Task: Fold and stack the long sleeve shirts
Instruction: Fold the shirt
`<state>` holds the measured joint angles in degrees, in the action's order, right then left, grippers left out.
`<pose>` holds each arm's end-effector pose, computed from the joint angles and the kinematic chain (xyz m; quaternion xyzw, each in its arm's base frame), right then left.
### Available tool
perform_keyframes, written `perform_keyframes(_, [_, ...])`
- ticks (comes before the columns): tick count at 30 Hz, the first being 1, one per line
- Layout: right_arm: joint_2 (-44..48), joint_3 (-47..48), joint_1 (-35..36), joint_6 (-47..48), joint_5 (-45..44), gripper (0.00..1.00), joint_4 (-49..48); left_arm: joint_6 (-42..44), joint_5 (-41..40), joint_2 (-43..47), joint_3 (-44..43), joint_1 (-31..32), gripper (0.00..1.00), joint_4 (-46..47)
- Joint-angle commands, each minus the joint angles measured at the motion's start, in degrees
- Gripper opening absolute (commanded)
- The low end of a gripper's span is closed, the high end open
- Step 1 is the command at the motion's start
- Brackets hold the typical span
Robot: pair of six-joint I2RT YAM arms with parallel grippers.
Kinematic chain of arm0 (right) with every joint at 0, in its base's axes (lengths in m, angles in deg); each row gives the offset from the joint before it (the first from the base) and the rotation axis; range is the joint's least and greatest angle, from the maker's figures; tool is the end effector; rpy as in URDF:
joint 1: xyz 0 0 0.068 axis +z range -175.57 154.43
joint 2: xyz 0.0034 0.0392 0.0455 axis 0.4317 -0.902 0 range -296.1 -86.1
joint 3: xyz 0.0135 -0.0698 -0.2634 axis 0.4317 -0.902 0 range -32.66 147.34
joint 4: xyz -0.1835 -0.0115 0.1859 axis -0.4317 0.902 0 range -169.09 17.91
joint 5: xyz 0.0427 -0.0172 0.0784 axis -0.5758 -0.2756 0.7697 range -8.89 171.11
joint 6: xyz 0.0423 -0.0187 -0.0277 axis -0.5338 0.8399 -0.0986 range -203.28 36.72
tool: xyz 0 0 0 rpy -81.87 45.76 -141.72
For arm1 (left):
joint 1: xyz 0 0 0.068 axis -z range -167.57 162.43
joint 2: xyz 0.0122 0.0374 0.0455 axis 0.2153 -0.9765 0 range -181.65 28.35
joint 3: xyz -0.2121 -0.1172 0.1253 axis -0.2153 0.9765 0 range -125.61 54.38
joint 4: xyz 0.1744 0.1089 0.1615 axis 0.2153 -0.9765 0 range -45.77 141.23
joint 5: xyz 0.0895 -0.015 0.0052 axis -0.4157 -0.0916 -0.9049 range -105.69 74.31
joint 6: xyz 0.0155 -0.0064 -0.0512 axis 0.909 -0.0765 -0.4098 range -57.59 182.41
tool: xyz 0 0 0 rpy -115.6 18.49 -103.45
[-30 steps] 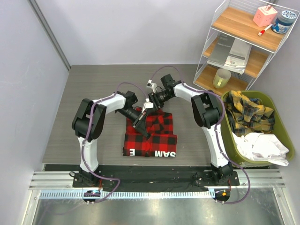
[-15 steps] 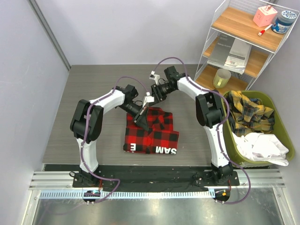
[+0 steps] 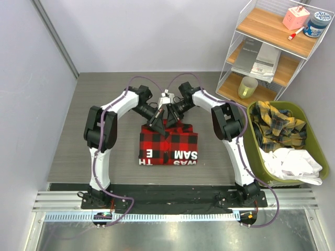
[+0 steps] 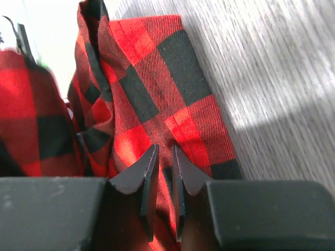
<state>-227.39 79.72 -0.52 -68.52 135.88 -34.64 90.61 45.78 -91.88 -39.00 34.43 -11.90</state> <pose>0.4375 0.2366 0.1221 -0.3618 0.8034 0.4648 0.0872 0.3579 -0.1783 0.1936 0.3647 0.7783 -0.5103 0.0279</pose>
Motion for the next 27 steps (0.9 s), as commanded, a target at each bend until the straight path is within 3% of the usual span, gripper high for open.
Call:
perform_keyframes(1, [-0.4,3.2,-0.2,4.7,-2.3,0.22,2.7,1.9,-0.8,-4.1,-6.9,-2.3,0.00,-3.6])
perform_keyframes(20, [-0.7,5.9,-0.4,10.6,-1.0,0.22,9.1,0.9,-5.9,-13.8,-20.5,-3.8,0.00,-4.4])
perform_keyframes(27, [1.3,12.5,-2.4,9.9,-2.6,0.25,10.7,-1.0,-10.3,-16.4,-21.9,-3.8,0.00,-2.1])
